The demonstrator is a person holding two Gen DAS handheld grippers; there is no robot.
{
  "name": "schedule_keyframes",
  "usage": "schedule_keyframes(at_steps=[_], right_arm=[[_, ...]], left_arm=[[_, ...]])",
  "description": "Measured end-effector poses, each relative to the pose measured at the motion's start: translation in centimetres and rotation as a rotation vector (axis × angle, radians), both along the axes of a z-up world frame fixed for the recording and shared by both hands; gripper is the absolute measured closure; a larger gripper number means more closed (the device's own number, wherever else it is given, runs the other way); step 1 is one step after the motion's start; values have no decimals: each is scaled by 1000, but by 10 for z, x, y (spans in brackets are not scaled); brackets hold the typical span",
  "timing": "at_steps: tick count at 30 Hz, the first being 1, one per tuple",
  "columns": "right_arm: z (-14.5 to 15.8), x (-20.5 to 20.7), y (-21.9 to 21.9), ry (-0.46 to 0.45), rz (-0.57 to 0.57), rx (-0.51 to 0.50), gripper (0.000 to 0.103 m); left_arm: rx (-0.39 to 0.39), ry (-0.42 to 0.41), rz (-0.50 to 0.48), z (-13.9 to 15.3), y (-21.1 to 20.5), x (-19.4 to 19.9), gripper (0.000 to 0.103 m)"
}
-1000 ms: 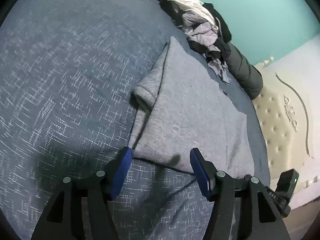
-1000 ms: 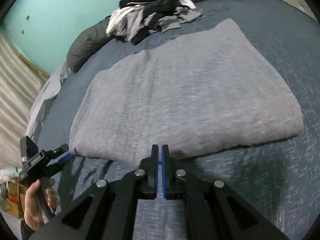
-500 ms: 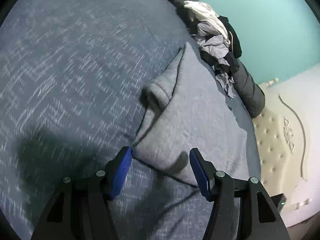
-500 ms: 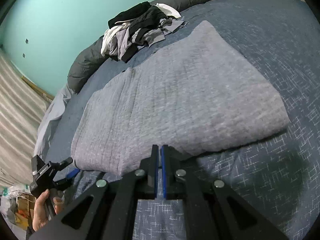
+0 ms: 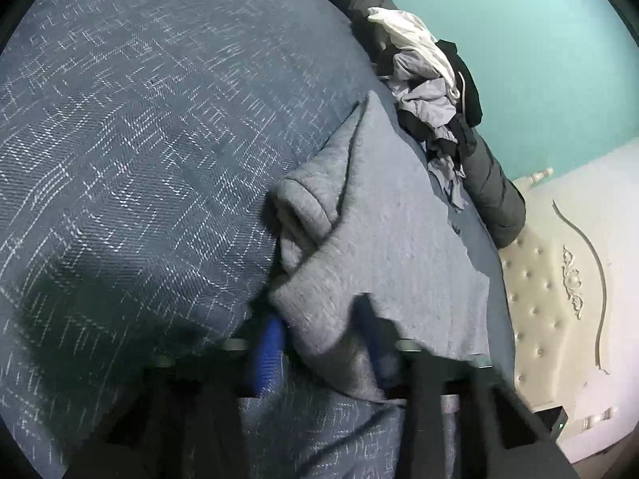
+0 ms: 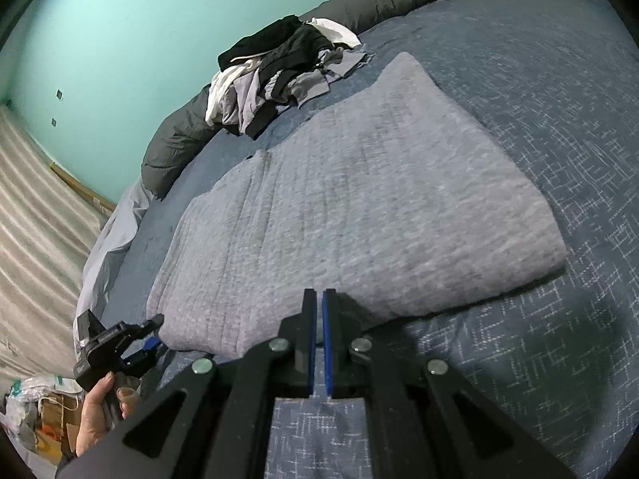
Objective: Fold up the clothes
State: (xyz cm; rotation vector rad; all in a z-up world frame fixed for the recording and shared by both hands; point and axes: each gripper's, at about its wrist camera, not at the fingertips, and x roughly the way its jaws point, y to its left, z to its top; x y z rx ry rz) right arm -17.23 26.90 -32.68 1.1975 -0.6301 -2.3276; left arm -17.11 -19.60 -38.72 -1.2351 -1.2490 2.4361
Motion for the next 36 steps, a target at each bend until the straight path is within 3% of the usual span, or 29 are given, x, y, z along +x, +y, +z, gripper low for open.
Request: schedule_keyframes(at_steps=[5,16,22,27,31,36], right_arm=[[0,-2,6,3,-11,-11,101],[4,-6,28,6,-48,-56,101],[7,-9,45,2,-81,-59,101],[9,-13,69,-2,-124,-85,101],[9,-19,88,-16,-159,-95,101],[2,-25,108,-43,-204,-119,101]], left_arm=[[-1,44,-1,12,3,3,87],[-64,192,-92,89,46,-19,90],[-83,261,-182,139,102,-44,91],[-101,319,-316,171,189,-63,93],[-107,313,-462,164,274,-70,93],[-171,152,-665,100,362,-76,93]])
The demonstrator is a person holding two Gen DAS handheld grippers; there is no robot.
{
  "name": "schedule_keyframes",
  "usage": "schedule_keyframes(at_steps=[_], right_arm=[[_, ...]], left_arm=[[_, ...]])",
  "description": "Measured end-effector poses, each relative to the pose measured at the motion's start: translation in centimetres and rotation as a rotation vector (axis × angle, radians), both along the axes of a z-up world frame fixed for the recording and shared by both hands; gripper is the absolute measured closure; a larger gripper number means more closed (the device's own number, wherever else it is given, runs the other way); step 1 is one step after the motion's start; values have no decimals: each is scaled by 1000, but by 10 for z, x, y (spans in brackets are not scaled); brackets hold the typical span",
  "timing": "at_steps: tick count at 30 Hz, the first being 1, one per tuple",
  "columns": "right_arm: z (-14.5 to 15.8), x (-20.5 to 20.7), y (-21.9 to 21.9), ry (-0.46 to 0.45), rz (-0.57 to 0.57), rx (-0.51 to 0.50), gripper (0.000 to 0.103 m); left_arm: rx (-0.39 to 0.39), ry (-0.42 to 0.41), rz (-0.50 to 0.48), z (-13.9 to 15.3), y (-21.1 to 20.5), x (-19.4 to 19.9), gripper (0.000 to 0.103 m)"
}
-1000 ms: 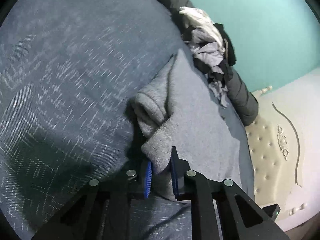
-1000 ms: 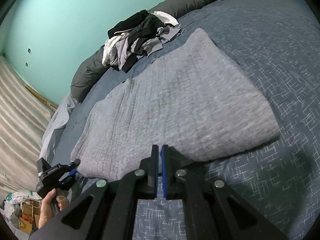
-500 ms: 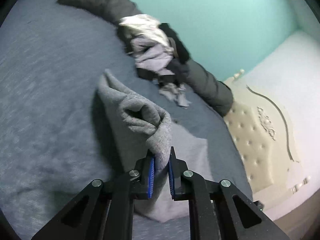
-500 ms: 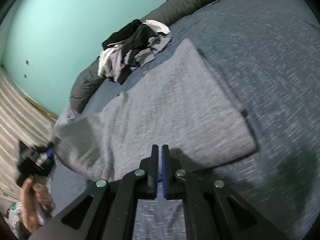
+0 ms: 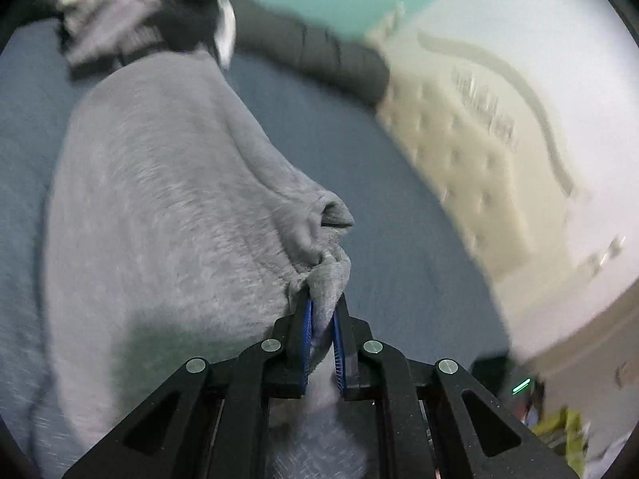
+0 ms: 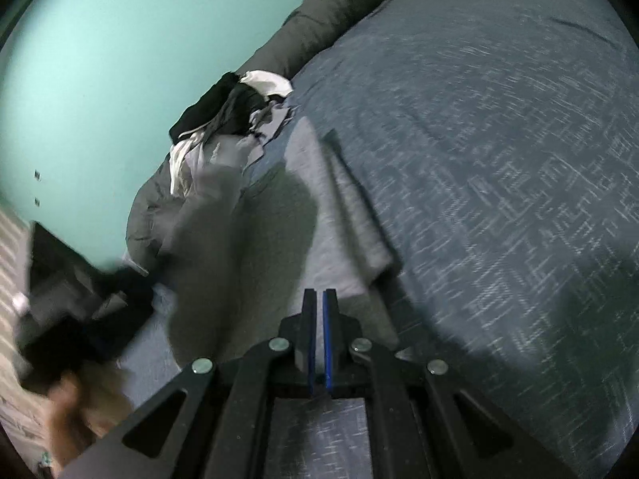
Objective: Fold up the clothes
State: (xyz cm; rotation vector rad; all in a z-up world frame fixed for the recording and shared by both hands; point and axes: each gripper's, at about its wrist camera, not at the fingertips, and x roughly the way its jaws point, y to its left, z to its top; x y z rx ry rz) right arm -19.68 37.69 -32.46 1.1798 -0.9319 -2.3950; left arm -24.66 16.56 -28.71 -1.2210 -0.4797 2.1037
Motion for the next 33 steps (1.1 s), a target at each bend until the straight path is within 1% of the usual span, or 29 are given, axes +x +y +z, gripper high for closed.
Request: schedule_keyframes(at_steps=[2,4,5,6,8,10,12,15,17,18,19,20,21,22,25,28,33], right_arm=[[0,-1,3,1,-1,-9,101],[1,-1,4,5,0,-19,101],[1,-2,4,8,0,-26,101],[2,-2,4,11,1,-33,101],[4,-2,4,18,0,-38,99],[6,-2,5,22,-2,-46,99],[7,-1,6,33,-2,-60,99],[10,-2,6,45,5,-104,98],[12,-4,3,54,23,-117,94],[14,-5,0,55,32,-121,84],[14,-5,-2,55,37,-125,67],[15,-6,-4,56,44,-136,60],[16,-7,-6,57,51,-147,56],[17,-8,-8,57,59,-152,56],[21,-14,-18,46,81,-121,53],[22,-24,-26,18,79,-74,50],[18,-47,-46,-56,136,72,50]], left_arm=[[-36,-30,-29,-15,11,2,93],[-40,-31,-44,-15,11,5,89],[-39,-24,-46,-12,6,7,83],[-40,-10,-43,-6,-1,9,71],[-42,18,-34,6,-17,12,64],[-52,45,-12,16,-35,15,64],[-74,56,25,20,-56,17,64],[-117,36,83,10,-87,16,64],[-144,29,106,2,-99,17,64],[-156,26,110,-2,-102,19,64],[-169,22,108,-8,-103,22,64],[-181,19,107,-13,-105,25,64],[-195,15,103,-19,-105,28,64],[-202,13,99,-24,-105,29,64],[-202,17,89,-34,-103,33,64],[-192,18,90,-36,-103,32,64],[-182,17,85,-35,-107,33,64]])
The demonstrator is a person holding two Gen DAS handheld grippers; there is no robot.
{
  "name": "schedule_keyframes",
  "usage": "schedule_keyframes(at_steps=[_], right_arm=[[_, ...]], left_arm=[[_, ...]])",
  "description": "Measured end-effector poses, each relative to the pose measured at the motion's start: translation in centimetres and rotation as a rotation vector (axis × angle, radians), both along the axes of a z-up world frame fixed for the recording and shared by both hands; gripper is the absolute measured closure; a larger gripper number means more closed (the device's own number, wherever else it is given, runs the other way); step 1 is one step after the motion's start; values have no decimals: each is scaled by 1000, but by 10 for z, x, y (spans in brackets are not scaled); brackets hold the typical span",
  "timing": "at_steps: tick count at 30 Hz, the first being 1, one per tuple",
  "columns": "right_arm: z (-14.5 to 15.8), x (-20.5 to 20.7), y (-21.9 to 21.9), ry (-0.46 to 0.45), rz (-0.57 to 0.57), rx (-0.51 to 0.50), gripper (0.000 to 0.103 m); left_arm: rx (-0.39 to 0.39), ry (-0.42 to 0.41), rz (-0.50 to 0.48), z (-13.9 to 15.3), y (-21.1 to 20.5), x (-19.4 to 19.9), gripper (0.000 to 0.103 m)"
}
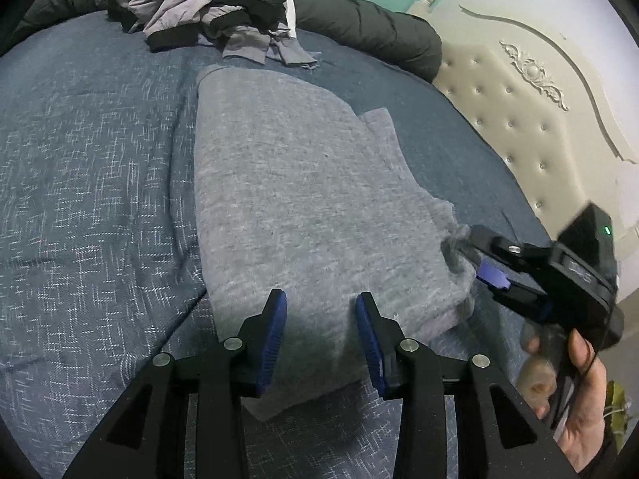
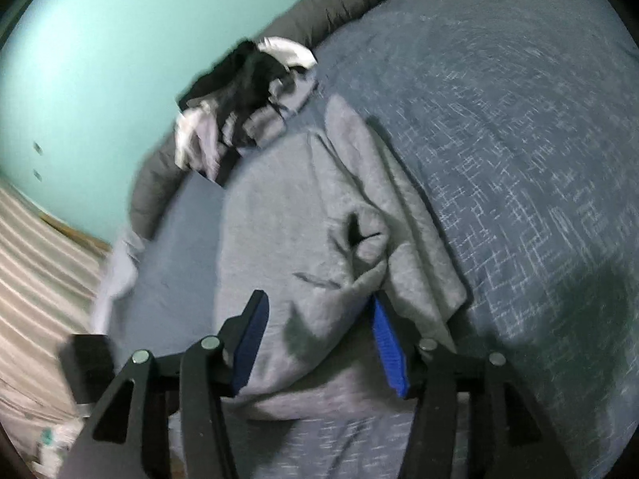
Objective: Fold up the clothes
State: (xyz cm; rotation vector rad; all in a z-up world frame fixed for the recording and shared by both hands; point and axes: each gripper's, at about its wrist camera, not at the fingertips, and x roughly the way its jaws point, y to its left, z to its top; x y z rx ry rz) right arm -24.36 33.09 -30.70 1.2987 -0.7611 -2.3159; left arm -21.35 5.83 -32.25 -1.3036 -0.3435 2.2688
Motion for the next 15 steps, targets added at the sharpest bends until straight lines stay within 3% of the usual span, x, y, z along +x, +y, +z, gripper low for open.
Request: schedule_keyframes(at_steps=[3,6,7,10,15], right_arm=[[-5,-7,-5,-10,9,49,51],[-8,-12,-6,-4,30,74,83],[-8,-13,-5,-4,34,84,88],[4,-9,1,25,35,71,91],[48,15,2,139,87,104,93]], left_arm=[[9,-4,3,1,1,-2,64],[13,-5,3,1,1,-2,64],[14,-5,3,1,1,-2,64],[12,-7,1,3,1,-2,64],[22,-8,-12,8,1,2,64]])
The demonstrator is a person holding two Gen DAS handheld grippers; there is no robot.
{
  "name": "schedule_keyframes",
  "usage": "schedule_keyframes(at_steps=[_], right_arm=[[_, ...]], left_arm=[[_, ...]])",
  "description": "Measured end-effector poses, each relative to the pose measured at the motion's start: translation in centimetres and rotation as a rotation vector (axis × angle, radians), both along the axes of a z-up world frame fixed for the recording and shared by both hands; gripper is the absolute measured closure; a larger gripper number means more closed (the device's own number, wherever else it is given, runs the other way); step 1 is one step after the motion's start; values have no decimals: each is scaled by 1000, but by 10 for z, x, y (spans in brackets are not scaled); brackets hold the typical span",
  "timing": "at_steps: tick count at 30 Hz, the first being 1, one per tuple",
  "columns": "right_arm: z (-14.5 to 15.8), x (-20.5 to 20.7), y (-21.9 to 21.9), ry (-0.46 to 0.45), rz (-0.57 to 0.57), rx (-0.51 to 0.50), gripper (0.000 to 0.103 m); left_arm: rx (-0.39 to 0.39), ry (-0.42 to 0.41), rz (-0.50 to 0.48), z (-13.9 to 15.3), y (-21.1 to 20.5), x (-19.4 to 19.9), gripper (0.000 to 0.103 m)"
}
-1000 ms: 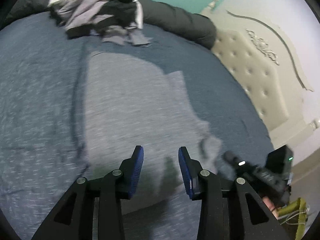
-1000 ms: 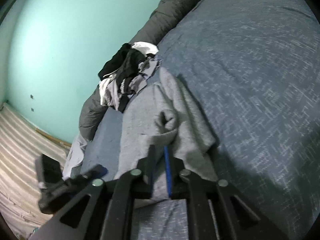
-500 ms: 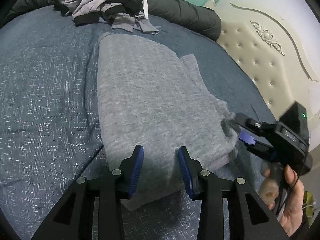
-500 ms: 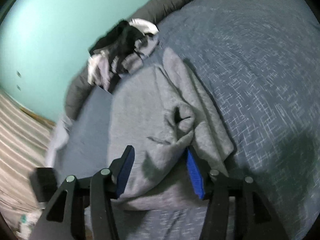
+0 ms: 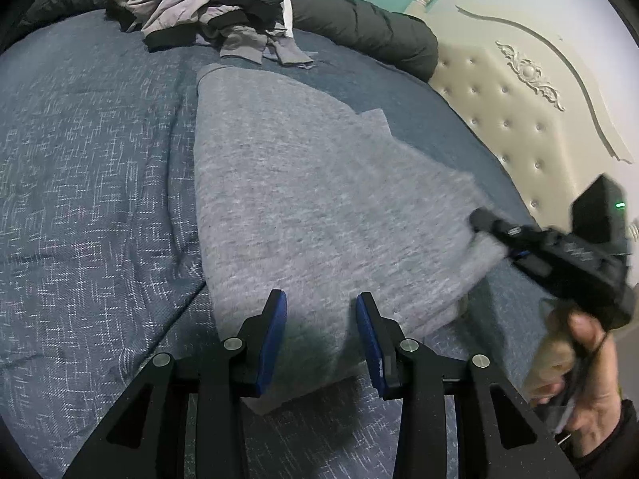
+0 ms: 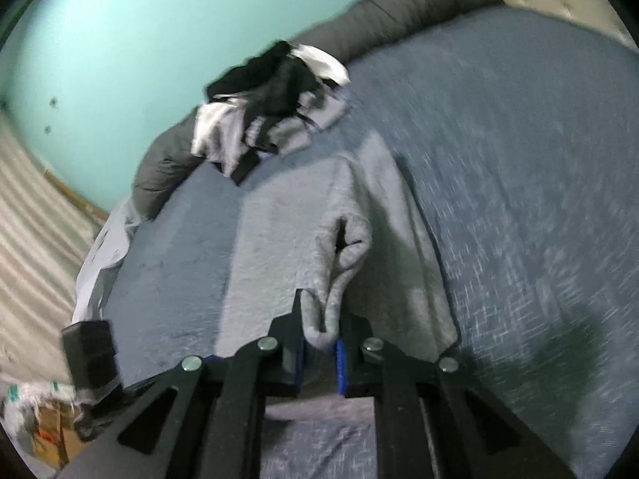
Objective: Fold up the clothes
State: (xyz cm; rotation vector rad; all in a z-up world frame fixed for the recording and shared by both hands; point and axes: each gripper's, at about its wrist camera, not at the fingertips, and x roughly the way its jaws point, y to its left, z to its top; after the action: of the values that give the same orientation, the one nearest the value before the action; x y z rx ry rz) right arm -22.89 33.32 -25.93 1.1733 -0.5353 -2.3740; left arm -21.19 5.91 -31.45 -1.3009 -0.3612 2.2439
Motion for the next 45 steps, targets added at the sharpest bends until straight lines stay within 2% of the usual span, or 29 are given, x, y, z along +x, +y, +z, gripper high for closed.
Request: schedule_keyframes(at_steps=[1,3,6,9,14,20,21,22,24,28,30,34,36,40,42,45], right_arm=[[6,7,0,22,12,21,93],[-4,18,7,-5,-2,51,93],[-44,15,14,-120,-20,91,93],[-61,10,21,-171,-39,71,93],[-56,10,14,-149,9,143,93],[-65,7,16,-180,42,186,90],[-65,6,17,-187,49,199,89],[-63,5,19,-197,50,207,83],[-55,4,27,-199,28,210,77],[-27,4,41,-147,-16,210,77],[-11,3,38,-100,1,186,77],[-9,-1,7,-76,128,235,78],[-25,-4,-3,-120,165,269,81],[-59,-6,9,-220,138,323,84],[-65,-3,16,-235,146,323,84],[-49,-7,27,-210,122,313,84]], left_arm=[[3,-1,-4,1,0,1,64],[-7,3,-17,4,1,3,63],[-25,-6,-29,0,4,3,64],[-40,-12,-46,-2,8,3,64],[-43,-4,-35,3,6,1,64],[-52,-2,-39,-1,6,-1,64],[-56,0,-41,-1,7,0,64],[-60,2,-43,-1,7,0,64],[-65,4,-47,-1,7,0,64],[-69,6,-48,-1,7,1,64],[-67,6,-44,-2,7,2,64],[-78,8,-42,-1,9,4,64],[-82,8,-42,-1,9,5,64],[-76,5,-45,-2,8,5,64],[-73,5,-48,-2,8,5,64],[-64,3,-41,-2,6,3,64]])
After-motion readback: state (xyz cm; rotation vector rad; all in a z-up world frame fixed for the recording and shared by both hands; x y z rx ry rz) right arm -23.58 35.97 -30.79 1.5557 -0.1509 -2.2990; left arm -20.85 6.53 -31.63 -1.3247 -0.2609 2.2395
